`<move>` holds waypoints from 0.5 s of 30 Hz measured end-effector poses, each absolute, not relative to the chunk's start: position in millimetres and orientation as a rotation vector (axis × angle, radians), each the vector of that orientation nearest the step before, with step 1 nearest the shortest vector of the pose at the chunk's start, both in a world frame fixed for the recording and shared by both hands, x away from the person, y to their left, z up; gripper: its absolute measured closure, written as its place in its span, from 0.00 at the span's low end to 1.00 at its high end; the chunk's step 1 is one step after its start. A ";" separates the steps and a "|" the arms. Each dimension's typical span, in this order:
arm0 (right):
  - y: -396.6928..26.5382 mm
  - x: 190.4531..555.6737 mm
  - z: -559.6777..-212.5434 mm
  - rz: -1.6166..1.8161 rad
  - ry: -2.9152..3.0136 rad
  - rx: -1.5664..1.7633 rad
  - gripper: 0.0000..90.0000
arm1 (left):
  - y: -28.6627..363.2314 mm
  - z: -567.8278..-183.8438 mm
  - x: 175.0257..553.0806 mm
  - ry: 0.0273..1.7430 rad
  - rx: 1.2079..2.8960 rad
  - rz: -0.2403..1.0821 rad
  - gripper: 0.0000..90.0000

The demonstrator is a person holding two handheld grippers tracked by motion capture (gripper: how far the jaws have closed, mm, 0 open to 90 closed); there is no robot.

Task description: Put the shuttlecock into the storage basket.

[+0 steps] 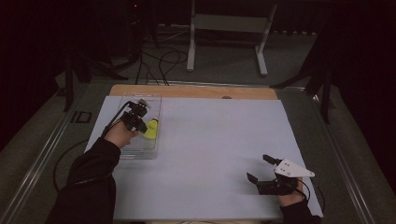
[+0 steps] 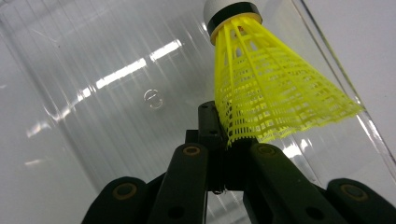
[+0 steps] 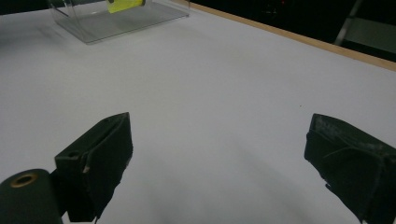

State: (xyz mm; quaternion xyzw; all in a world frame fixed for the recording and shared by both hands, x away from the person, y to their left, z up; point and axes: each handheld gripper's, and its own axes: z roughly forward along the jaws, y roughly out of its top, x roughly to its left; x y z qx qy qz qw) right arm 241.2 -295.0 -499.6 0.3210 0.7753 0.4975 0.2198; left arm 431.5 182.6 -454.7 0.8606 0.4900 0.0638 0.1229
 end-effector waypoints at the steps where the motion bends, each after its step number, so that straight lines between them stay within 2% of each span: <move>1: -295.0 241.2 -499.6 1.376 2.145 0.888 0.09 | 182.5 -455.5 431.7 1.428 2.512 0.186 0.99; 5: -295.0 241.1 -499.5 1.376 2.144 0.888 0.09 | 182.5 -458.1 433.0 1.430 2.519 0.170 0.96; 8: -295.2 241.1 -499.5 1.376 2.145 0.888 0.09 | 182.0 -460.2 433.5 1.425 2.548 0.164 0.89; 15: -295.3 241.2 -499.4 1.375 2.143 0.890 0.09 | 182.0 -452.8 431.8 1.456 2.535 0.244 0.66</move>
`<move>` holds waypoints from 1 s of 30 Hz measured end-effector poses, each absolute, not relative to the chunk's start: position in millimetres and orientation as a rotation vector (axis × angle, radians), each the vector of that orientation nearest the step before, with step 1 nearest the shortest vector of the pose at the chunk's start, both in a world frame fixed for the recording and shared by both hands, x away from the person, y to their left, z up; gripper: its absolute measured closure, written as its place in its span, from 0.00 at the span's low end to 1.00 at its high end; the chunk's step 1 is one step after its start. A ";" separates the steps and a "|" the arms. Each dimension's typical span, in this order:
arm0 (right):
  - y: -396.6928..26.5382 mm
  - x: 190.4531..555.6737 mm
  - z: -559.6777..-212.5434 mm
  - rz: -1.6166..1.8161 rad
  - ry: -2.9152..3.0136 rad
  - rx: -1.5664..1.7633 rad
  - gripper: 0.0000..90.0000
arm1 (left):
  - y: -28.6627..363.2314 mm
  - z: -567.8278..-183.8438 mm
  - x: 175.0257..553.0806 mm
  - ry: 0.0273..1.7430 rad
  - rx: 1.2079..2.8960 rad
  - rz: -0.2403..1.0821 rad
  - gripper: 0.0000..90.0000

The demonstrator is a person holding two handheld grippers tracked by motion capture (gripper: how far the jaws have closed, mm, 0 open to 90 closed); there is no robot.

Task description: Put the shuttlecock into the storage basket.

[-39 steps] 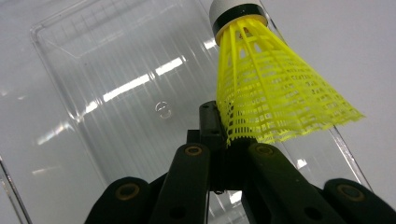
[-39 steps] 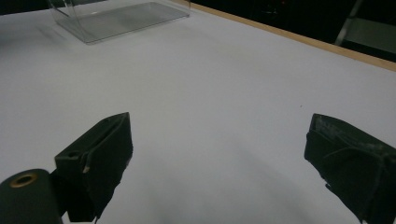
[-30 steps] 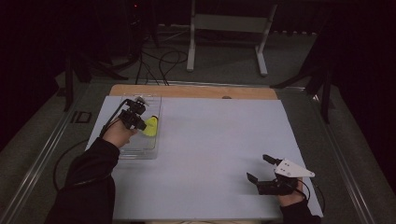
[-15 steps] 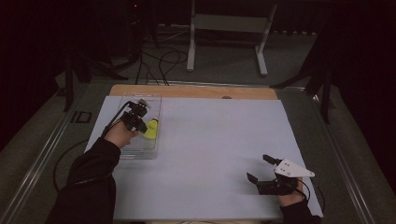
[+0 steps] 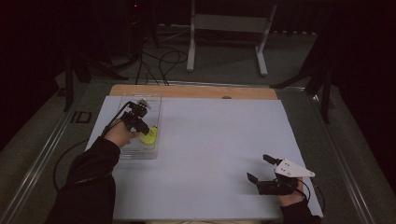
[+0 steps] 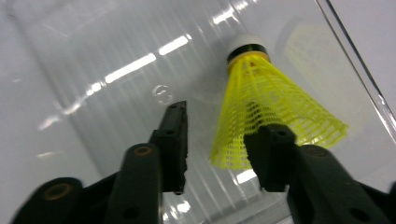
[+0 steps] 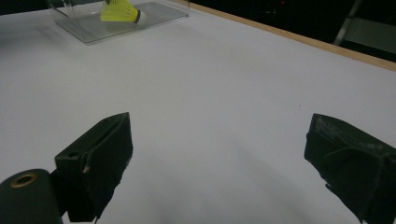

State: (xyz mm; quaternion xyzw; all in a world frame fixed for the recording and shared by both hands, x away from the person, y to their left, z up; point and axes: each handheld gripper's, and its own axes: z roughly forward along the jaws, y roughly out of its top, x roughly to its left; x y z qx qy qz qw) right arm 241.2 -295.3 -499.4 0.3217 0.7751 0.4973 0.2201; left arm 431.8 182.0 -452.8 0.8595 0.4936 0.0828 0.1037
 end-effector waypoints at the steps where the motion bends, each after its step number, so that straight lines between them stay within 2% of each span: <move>1: -295.3 241.2 -499.5 1.376 2.144 0.890 0.09 | 181.8 -450.7 431.2 1.458 2.530 0.249 0.64; 5: -295.0 241.2 -499.5 1.375 2.146 0.890 0.09 | 181.0 -445.2 429.6 1.464 2.529 0.271 0.50; 13: -294.9 241.2 -499.4 1.370 2.147 0.891 0.09 | 178.5 -436.2 425.3 1.478 2.520 0.312 0.33; 24: -294.5 241.0 -499.1 1.370 2.147 0.890 0.09 | 175.7 -418.5 419.1 1.462 2.479 0.340 0.22; 30: -294.4 241.0 -499.1 1.370 2.148 0.890 0.09 | 171.2 -413.2 415.9 1.457 2.456 0.305 0.08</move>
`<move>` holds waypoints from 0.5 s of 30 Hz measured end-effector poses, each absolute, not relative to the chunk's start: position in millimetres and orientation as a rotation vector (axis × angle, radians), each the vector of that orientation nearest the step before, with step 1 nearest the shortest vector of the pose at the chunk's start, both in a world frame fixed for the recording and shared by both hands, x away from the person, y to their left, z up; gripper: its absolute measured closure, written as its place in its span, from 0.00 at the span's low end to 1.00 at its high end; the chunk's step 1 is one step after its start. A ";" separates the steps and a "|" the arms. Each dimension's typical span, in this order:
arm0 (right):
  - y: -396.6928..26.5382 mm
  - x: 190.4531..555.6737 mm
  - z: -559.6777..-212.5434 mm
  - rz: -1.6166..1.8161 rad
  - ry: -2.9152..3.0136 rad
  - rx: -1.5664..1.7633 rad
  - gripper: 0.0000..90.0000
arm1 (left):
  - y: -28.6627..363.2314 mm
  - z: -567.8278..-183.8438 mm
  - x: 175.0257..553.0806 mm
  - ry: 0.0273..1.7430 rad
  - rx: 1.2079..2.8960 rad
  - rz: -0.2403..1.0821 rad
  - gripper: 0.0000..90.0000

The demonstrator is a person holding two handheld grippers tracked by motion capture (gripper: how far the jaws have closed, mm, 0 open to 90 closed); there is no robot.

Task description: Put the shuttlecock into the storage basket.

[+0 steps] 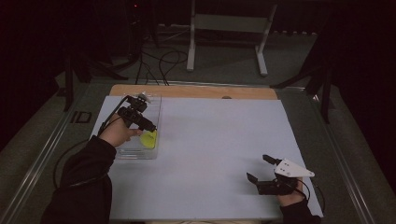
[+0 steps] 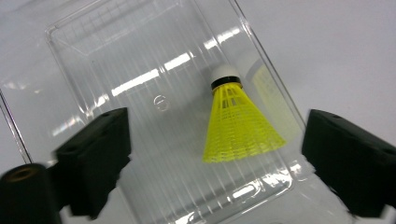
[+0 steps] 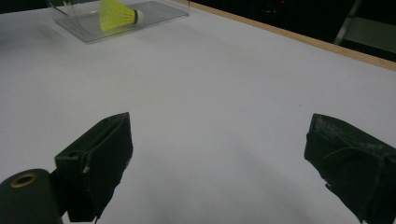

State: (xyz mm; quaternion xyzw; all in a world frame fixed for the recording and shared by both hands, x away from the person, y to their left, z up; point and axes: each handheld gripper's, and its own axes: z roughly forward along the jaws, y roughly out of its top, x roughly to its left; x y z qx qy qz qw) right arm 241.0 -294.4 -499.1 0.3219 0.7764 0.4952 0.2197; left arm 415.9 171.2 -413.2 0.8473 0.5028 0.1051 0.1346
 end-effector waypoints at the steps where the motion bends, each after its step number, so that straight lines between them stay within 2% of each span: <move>1: -294.3 241.0 -499.1 1.369 2.148 0.890 0.09 | 170.5 -412.1 415.4 1.444 2.463 0.302 0.06; 8: -293.9 240.7 -499.0 1.371 2.146 0.892 0.09 | 163.3 -404.0 410.8 1.385 2.457 0.261 0.00; 15: -294.1 240.7 -498.9 1.371 2.146 0.892 0.09 | 160.6 -395.0 408.1 1.344 2.420 0.255 0.00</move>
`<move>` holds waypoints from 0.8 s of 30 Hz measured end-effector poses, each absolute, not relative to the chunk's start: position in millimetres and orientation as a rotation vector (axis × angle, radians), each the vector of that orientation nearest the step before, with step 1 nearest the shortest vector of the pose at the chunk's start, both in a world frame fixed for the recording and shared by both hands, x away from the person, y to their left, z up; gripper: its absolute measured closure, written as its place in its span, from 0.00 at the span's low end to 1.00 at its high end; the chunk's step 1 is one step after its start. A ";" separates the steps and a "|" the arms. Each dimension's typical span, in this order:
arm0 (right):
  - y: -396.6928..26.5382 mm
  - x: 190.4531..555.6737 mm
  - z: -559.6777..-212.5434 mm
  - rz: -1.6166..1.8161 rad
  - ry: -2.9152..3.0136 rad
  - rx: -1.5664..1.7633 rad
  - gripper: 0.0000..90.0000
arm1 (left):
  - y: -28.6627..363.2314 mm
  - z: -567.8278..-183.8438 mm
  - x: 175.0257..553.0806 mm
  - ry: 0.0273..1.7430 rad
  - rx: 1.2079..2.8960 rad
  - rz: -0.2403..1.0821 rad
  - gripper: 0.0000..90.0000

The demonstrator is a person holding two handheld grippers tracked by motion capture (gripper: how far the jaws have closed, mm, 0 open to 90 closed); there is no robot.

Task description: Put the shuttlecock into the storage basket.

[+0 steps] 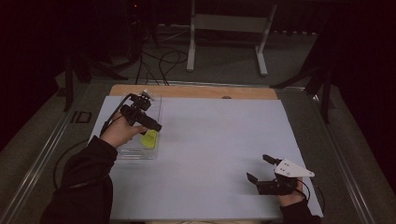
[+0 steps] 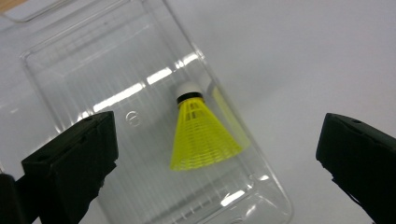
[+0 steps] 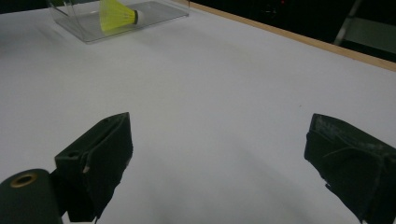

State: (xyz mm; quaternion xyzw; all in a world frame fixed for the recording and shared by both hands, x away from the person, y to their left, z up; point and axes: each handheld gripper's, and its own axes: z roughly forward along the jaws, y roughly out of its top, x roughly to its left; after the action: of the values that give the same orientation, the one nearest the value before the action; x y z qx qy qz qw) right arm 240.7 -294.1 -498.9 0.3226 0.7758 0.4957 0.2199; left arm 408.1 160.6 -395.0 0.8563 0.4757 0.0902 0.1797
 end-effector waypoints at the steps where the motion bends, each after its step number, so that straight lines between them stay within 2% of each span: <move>1: -294.1 240.7 -498.9 1.370 2.145 0.893 0.09 | 160.3 -394.1 407.6 1.328 2.418 0.235 0.00; 15: -293.9 240.7 -498.7 1.371 2.146 0.893 0.09 | 150.3 -389.4 401.3 1.141 2.363 0.143 0.00; 24: -293.9 240.7 -498.8 1.372 2.145 0.894 0.09 | 133.3 -390.7 392.6 1.001 2.366 0.144 0.00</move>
State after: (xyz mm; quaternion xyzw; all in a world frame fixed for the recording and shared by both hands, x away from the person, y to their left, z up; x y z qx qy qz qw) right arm 240.7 -293.9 -498.8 0.3232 0.7755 0.4960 0.2194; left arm 392.6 133.3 -390.7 0.8826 0.3736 0.0537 0.2804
